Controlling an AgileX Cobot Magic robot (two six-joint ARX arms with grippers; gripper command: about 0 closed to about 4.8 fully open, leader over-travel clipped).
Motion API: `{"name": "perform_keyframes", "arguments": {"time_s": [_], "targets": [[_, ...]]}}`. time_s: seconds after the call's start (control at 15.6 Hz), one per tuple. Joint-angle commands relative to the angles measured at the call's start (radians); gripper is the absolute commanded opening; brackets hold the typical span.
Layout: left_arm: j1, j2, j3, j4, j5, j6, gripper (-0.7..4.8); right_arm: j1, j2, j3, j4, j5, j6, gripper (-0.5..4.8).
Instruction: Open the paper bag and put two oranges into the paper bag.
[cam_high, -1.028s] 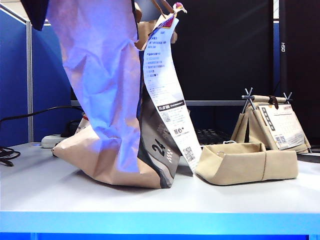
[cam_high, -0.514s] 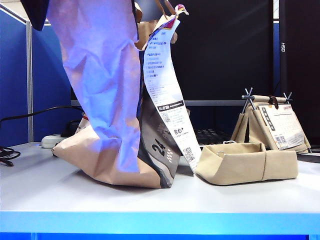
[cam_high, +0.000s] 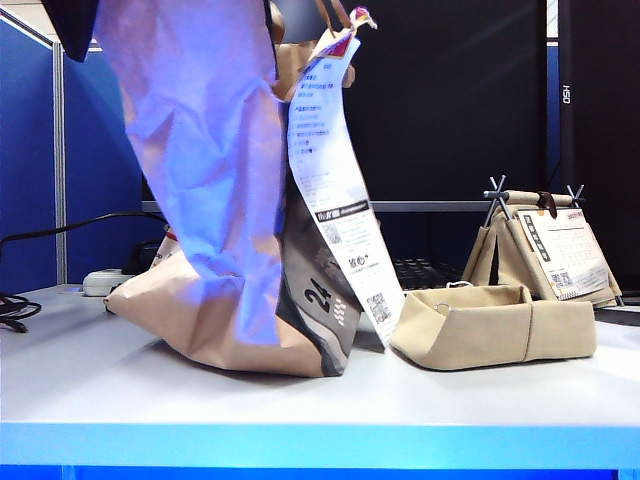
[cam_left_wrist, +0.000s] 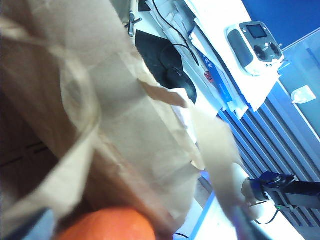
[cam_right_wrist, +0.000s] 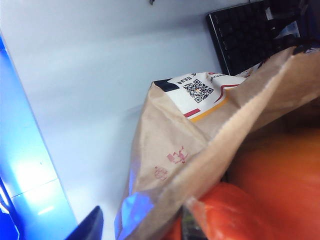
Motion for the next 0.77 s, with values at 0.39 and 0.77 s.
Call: {"name": "perform_keyframes", "arguments": {"time_s": [0.39,0.77], "targets": [[0.028,-0.013,0.005,0.200,-0.029,-0.021,4.71,0.000,-0.005,0.006,0.014,0.002,0.001,2.02],[0.224,-0.119,0.005,0.272,-0.187,-0.044,4.71,-0.068,-0.005,0.006,0.017,0.026,0.032,3.22]]}}
